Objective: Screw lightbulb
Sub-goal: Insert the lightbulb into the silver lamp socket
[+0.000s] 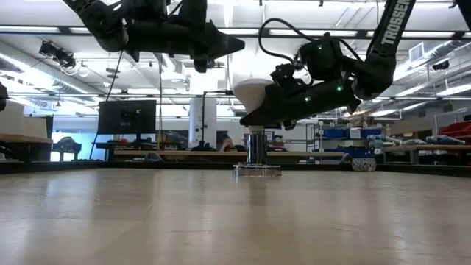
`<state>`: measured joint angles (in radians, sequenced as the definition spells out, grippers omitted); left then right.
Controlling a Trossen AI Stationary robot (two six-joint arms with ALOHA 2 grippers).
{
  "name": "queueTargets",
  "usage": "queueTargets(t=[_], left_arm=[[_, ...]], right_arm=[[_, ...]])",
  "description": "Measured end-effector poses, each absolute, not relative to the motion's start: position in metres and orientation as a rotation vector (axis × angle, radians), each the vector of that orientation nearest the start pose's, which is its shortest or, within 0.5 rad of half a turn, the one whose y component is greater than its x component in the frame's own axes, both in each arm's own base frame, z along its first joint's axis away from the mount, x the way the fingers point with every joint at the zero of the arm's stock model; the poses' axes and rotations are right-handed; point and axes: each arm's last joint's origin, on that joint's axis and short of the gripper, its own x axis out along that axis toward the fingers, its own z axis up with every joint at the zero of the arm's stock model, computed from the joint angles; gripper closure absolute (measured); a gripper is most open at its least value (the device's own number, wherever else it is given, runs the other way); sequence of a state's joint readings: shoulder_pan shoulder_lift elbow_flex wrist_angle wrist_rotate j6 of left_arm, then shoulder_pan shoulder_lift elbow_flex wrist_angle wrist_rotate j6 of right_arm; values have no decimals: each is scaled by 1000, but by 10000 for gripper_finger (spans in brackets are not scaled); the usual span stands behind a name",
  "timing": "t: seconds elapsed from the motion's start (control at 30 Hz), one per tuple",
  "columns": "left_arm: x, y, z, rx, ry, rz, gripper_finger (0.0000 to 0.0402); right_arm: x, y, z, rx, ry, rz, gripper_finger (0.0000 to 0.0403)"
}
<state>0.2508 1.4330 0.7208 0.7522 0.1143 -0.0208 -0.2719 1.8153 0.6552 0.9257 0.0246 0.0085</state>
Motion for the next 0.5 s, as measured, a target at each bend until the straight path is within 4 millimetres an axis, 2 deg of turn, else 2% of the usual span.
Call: queueTargets(t=[0.2,0.5], left_arm=[[296,72,254,-12,-37,137,402],[296,72,254,-12,-37,137,402]], right_arm=[[321,-83,140,45,191,-278,250],[320,-84,139,29,212,-306,250]])
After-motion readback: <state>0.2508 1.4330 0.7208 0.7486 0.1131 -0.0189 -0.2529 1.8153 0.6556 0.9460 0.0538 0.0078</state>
